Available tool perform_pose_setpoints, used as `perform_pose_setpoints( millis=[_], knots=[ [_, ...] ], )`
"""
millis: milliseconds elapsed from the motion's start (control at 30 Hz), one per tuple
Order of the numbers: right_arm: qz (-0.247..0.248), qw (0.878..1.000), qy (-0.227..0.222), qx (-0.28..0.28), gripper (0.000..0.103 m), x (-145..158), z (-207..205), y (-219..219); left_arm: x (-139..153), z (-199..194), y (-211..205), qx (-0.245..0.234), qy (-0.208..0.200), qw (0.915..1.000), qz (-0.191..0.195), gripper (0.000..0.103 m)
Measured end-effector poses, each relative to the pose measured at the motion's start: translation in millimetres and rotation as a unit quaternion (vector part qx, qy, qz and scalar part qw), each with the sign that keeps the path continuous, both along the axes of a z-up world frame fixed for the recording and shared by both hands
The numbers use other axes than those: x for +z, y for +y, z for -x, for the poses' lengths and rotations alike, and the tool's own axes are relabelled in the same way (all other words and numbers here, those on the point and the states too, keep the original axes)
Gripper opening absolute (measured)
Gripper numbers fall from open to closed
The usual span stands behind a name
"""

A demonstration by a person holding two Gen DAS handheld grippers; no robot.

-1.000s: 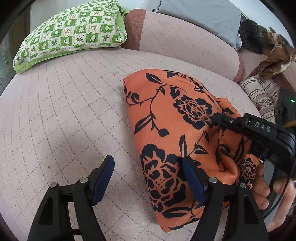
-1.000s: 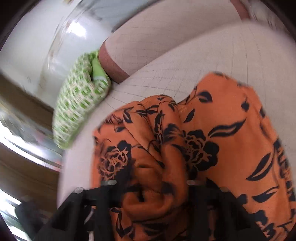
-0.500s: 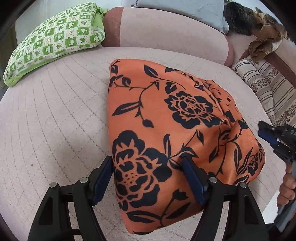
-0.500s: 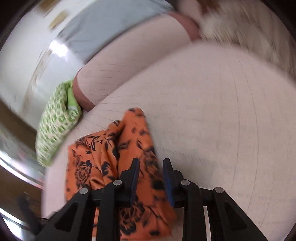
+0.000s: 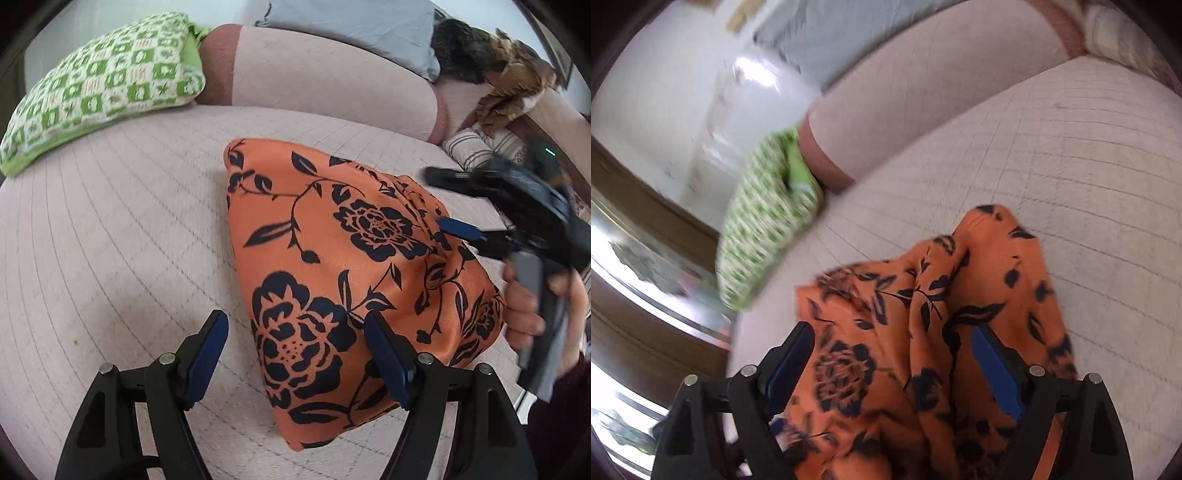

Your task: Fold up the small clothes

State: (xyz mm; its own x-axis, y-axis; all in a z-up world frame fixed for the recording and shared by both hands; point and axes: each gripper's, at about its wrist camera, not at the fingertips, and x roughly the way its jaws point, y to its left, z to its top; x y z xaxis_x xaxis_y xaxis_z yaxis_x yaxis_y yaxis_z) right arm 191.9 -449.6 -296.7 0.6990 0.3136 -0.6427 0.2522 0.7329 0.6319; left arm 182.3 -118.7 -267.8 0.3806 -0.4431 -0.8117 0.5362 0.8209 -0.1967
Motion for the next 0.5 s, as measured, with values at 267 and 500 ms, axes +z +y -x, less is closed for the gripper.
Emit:
perform_pose_setpoints(
  millis=[267, 500],
  knots=[
    [0.126, 0.99, 0.05, 0.051, 0.02, -6.8, -41.7, 51.5, -7.6, -18.0, 11.4, 0.018, 0.017, 0.9997, 0.002, 0.076],
    [0.177, 0.982, -0.071, 0.001, 0.017, 61.6, 9.5, 45.9, 0.5, -13.1, 9.0, 0.014, 0.014, 0.999, 0.04, 0.077]
  ],
)
